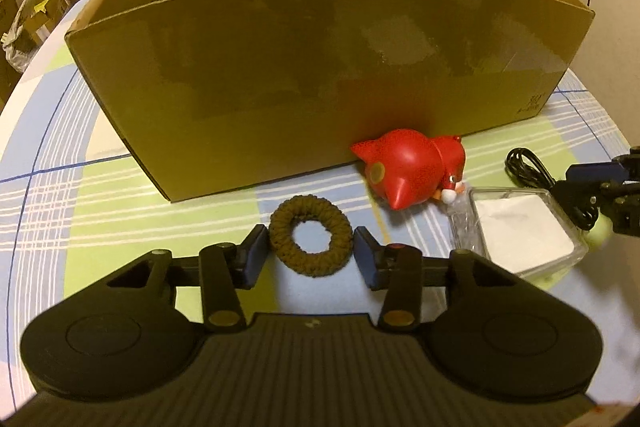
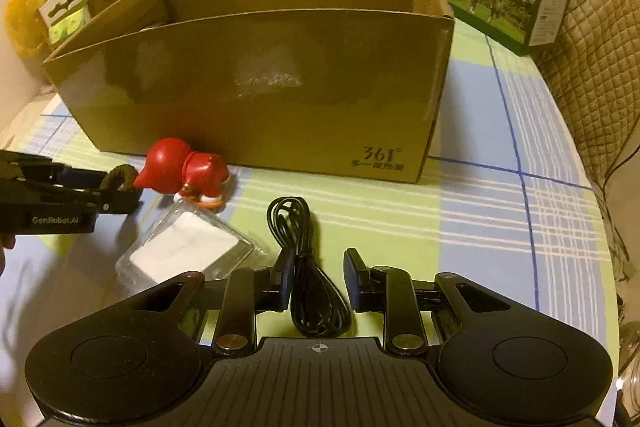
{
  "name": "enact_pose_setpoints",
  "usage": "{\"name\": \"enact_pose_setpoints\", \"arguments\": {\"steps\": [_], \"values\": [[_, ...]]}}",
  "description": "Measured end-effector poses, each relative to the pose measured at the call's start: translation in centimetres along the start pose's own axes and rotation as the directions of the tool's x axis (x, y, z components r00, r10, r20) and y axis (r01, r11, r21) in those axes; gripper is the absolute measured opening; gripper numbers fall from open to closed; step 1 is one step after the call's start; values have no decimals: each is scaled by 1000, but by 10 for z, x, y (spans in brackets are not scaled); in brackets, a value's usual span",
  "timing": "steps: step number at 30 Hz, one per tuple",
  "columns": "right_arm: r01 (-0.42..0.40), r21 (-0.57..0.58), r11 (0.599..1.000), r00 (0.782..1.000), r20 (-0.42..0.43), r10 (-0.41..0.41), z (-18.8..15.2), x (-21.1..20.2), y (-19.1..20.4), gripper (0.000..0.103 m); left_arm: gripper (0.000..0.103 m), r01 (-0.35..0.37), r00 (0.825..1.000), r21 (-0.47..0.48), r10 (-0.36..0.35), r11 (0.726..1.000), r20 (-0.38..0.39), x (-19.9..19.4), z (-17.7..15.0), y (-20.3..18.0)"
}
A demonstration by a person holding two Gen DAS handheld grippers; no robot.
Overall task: Organize objects
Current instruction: 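Grasp the brown rope ring with the left tool while the right tool grasps the black cable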
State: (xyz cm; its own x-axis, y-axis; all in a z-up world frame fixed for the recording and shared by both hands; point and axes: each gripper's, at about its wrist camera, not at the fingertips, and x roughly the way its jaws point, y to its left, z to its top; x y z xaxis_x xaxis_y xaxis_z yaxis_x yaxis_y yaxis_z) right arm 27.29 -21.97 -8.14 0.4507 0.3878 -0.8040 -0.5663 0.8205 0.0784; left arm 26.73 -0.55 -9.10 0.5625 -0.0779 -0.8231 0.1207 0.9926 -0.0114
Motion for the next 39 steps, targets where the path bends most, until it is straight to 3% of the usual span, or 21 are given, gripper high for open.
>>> {"name": "enact_pose_setpoints", "arguments": {"steps": [3,7,9,14,23,25,29,39], "values": [[4,-1,1000,1000,-3,-4,1,2,-1,31,32,-2,1000,0,2,1000,-6,-1,1,0],[4,-7,1000,1000,-8,-4,1,5,-1,33,18,-2,1000,10,2,1000,-20,-5,1,-2],[-3,-10,1000,1000,-10,3,1,7,-1,33,17,18,1000,5,-18,1000,-22,-7,1,-2],[-35,-37,999,999,-14,34,1,11,5,33,16,64,998,-5,-64,998,3,-20,2,-3],[0,-142,990,1000,-24,-3,-1,20,17,33,16,99,995,19,-99,995,12,-27,4,-14],[-1,-131,991,1000,-27,-3,0,21,16,32,16,99,995,19,-100,995,15,-28,4,-14],[-17,-116,993,999,-31,13,0,20,15,16,16,105,994,17,-106,994,19,-29,6,-13],[-36,-34,999,999,22,36,5,1,18,14,16,142,989,32,-143,989,38,-40,7,-20]]}}
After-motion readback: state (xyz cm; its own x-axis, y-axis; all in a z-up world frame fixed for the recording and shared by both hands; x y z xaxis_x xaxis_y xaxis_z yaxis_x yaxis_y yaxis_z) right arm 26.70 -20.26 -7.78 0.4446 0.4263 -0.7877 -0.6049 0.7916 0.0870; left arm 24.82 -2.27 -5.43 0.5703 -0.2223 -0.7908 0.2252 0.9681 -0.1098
